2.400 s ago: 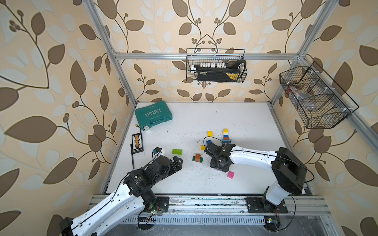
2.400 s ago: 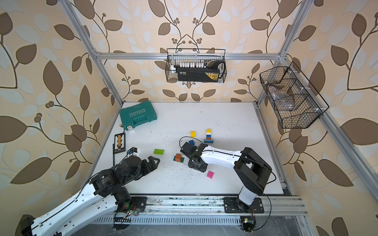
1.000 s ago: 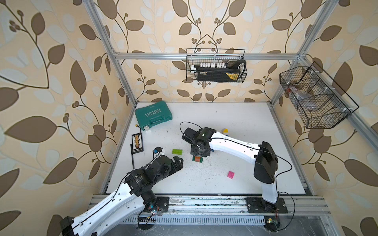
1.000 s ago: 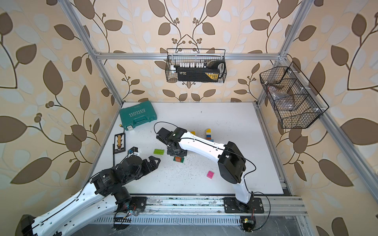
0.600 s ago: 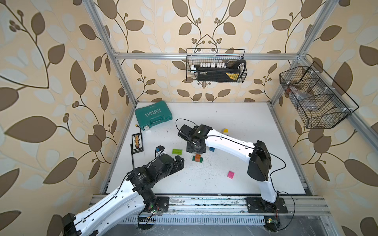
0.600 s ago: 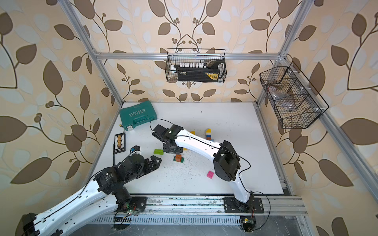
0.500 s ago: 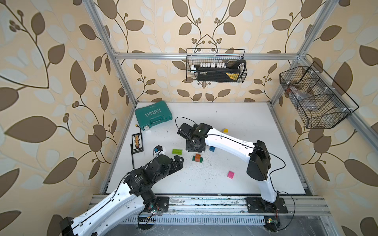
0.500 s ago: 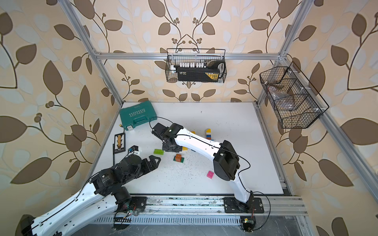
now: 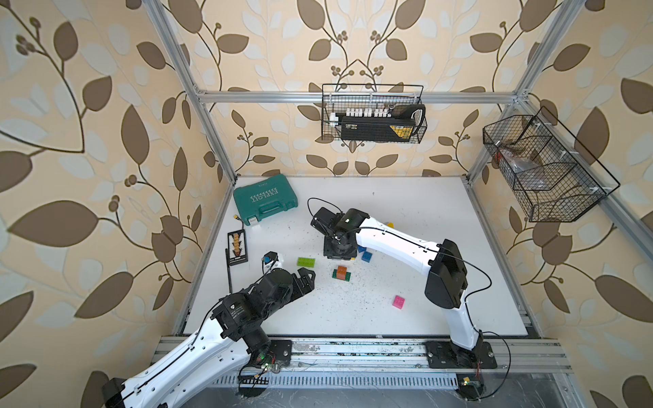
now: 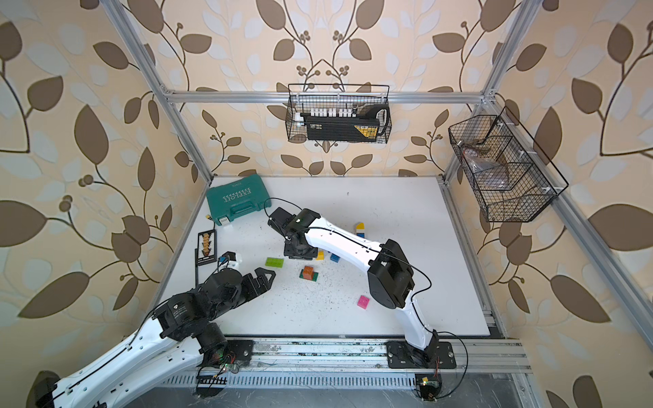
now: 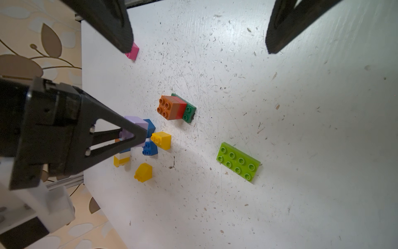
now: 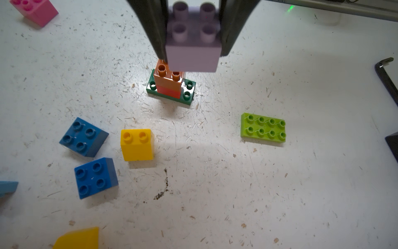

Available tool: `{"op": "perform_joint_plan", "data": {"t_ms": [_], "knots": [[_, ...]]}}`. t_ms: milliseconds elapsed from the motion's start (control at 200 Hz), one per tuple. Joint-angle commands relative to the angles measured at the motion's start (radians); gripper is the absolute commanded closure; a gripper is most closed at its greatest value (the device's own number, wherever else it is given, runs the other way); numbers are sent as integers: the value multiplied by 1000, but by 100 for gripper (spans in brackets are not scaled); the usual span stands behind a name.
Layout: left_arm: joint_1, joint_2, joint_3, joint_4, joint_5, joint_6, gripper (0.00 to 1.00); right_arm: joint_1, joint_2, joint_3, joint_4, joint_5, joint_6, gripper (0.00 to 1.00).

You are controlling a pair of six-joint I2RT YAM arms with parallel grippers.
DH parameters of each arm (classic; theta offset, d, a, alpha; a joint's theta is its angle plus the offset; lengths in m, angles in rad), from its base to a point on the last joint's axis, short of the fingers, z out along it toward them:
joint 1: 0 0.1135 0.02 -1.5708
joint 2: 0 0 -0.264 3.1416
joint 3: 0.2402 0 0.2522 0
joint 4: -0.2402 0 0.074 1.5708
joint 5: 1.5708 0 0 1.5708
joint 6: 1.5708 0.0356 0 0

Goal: Assemble the number 1 with lego
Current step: Assemble the lego brick with the lego brick.

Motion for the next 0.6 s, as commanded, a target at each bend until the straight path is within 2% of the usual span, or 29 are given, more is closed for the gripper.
{"op": "perform_joint_plan", "data": {"t_ms": [0,275,595], "knots": [[8,22,10,-1,-27,-3,1,8,-12,-54,-3,-8,-6,87],[8,63,28,-6,-23,-1,1,12,-90,-218,100,-22,39,87],[8,52,19,-12,-21,-15,1,27,-57,-224,105,-23,86,88]]}}
